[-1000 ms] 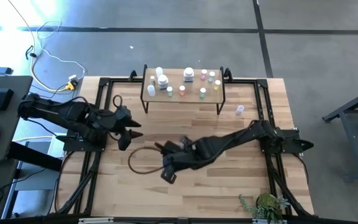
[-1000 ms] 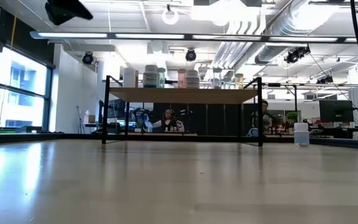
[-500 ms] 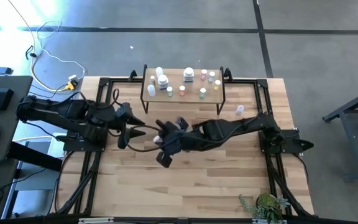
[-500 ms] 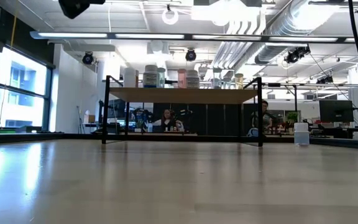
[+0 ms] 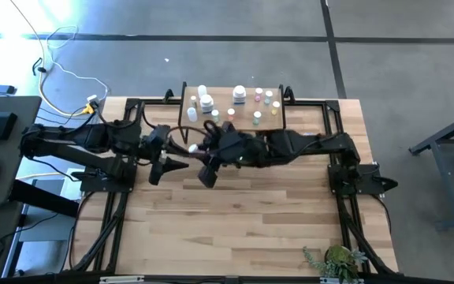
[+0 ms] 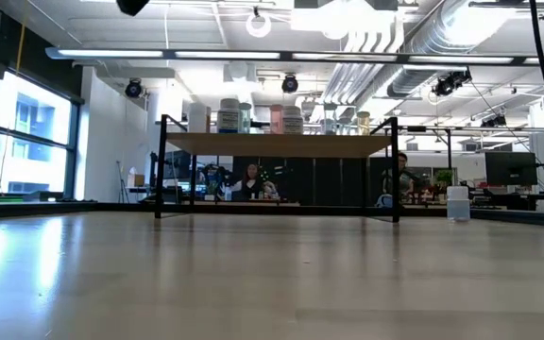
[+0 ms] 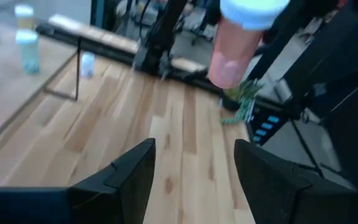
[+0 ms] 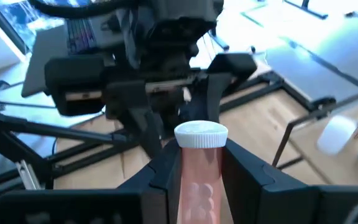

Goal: Pick and place medicine bottles onto shelf by color
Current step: Put the orange pill bottle on the shelf

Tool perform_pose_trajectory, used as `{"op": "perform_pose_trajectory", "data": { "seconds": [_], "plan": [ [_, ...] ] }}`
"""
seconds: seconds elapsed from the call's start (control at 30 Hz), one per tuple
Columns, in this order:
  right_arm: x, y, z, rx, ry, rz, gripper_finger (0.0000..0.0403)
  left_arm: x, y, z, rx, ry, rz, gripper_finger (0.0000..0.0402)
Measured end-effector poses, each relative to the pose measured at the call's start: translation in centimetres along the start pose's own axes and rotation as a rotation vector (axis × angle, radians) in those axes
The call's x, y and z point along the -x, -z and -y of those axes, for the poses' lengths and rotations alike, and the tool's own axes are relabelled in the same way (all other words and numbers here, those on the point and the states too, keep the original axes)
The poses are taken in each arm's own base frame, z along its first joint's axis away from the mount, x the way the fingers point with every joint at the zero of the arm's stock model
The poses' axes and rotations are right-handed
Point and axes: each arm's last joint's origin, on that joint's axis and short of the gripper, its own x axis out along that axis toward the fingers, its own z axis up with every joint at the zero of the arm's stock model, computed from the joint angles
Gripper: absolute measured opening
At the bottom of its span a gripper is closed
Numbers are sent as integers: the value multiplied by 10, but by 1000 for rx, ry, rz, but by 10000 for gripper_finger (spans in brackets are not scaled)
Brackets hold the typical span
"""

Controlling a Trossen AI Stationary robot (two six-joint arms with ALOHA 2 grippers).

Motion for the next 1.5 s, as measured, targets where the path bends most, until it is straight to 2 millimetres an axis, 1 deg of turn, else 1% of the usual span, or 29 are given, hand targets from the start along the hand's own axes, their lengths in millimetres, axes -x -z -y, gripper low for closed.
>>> {"op": "perform_pose_trajectory", "data": {
  "seconds": [0.13,0.23,0.33,0.43,0.6,0.7,0.77,1.07,1.2,1.37,1.5],
  "plan": [
    [10,-14,7,11,-49,48,85,-1,-8,2,-24,40,73,207],
    [15,-19,10,31,-73,69,85,-3,-13,3,-62,52,118,209],
    [21,-24,14,35,-73,87,85,-2,-18,5,-91,61,182,220],
    [22,-26,16,51,-73,92,85,-6,-23,6,-94,57,232,235],
    [20,-30,20,57,-94,107,85,-10,-28,6,-69,-5,301,261],
    [19,-31,23,57,-96,113,85,-14,-29,5,-47,-32,315,268],
    [19,-34,23,58,-101,141,85,-16,-31,6,-17,-19,334,268],
    [19,-37,22,57,-113,165,85,-26,-36,7,-4,6,385,262],
    [19,-37,22,57,-113,165,85,-25,-38,8,-18,14,411,254],
    [19,-36,21,55,-113,164,85,-25,-39,9,-25,16,424,233],
    [19,-36,22,41,-113,160,85,-25,-39,9,-27,16,424,203]
  ]
}}
